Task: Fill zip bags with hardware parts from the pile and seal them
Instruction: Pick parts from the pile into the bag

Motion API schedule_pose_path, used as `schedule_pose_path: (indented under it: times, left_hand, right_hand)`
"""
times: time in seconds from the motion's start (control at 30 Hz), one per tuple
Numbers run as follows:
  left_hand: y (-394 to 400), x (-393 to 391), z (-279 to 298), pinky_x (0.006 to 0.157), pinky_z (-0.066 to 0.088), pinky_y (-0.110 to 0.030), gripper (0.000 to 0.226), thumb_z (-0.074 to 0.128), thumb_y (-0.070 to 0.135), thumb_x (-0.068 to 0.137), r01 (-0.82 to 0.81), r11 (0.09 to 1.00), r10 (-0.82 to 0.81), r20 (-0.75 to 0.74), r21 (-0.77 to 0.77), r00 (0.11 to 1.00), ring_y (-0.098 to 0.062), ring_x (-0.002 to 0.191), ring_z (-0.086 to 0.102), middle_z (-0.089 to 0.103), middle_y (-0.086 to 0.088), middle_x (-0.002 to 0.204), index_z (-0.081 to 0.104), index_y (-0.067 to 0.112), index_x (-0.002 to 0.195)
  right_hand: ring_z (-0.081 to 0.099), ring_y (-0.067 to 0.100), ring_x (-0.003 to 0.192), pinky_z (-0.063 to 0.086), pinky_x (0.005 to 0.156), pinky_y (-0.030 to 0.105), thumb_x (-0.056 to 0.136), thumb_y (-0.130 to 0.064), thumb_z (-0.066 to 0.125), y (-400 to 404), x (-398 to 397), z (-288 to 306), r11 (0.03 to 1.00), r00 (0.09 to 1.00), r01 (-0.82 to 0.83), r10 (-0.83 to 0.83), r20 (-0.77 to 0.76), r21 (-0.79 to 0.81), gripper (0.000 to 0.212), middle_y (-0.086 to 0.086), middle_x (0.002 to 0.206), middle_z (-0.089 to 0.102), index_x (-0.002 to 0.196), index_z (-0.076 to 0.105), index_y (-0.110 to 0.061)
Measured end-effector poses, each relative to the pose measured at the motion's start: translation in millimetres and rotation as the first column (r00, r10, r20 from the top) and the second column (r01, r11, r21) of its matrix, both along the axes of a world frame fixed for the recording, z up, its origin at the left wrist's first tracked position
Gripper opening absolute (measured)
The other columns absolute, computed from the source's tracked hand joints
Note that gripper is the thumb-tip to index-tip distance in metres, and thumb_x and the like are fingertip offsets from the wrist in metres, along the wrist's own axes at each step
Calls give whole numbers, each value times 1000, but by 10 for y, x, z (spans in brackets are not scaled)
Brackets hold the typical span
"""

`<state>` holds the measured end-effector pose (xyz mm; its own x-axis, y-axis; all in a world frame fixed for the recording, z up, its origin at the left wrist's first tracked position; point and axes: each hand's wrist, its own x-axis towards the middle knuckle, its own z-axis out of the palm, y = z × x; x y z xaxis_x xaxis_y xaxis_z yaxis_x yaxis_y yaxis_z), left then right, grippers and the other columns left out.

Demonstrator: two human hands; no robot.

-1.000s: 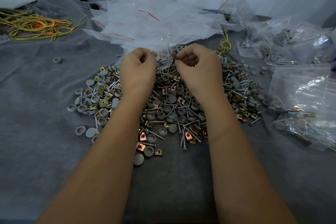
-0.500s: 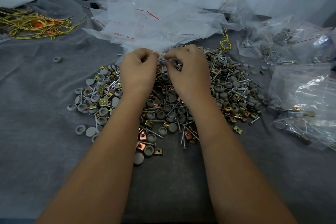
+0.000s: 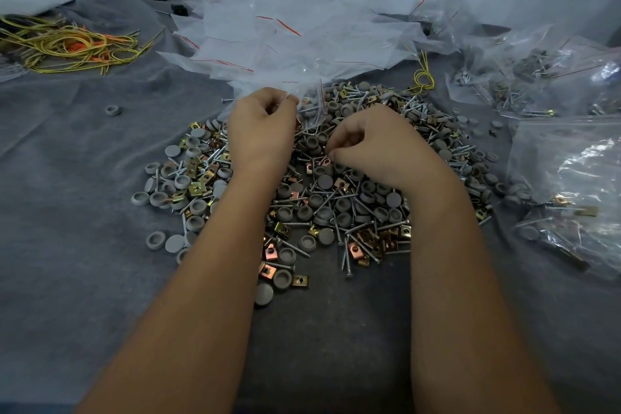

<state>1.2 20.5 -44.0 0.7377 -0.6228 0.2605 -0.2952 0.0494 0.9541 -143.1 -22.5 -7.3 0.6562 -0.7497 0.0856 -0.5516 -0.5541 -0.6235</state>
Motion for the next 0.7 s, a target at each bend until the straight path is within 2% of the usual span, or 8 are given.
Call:
schedule_pose_path:
  times: [0.1,0.2,0.3,0.37,0.5,0.57,0.7]
  left_hand:
    - [-2,6,2,69,57,-48,19,61,25,90,1,1000,-1,3,3,1000,-12,52,45,46,14,44,66,16,74]
    - [-3,9,4,67,56,-43,22,61,25,90,6,1000,-6,10,4,1000,-11,51,44,45,14,43,63,20,69]
    - [-3,6,1,60,51,-38,23,61,25,90,6,1000,-6,22,1,1000,-11,51,45,45,14,42,62,22,68]
    - [-4,5,-5,59,51,-38,22,61,25,90,11,1000,-11,17,-5,1000,-12,50,44,43,13,42,62,20,69]
    - [-9,7,-19,57,41,-28,25,61,24,90,19,1000,-18,27,-13,999,-16,54,48,44,9,47,59,21,66]
    - [-10,9,-24,55,38,-26,25,61,24,90,19,1000,-18,37,-15,999,-15,53,47,45,9,49,59,21,65]
    - [-15,7,-31,54,38,-27,29,61,25,90,18,1000,-18,34,-5,999,-12,50,43,43,10,46,56,22,62]
  right_hand:
    - [56,2,61,46,58,18,79,-4,66,34,-40,65,996,998,-66,67,-21,52,24,-6,69,66,74,73,-26]
    - [60,8,71,48,61,23,79,2,58,56,-64,93,991,983,-109,119,-138,77,36,-7,77,67,72,73,-30]
    - [57,5,80,46,62,15,80,1,61,61,-59,92,988,954,-134,148,-261,72,37,-13,88,60,77,71,-34]
    - [52,1,80,40,61,7,81,-1,64,57,-54,86,989,938,-142,149,-312,46,33,-21,87,52,87,72,-32]
    - [56,12,91,40,63,12,82,-6,69,37,-25,57,992,932,-126,113,-344,-15,29,-20,85,49,99,75,-29]
    - [56,11,88,39,62,10,82,-7,70,36,-12,44,992,938,-121,105,-330,-29,27,-19,84,51,95,76,-30]
    - [54,2,76,37,56,11,79,-9,74,29,-13,24,994,957,-106,96,-274,-22,27,-15,81,56,72,67,-35]
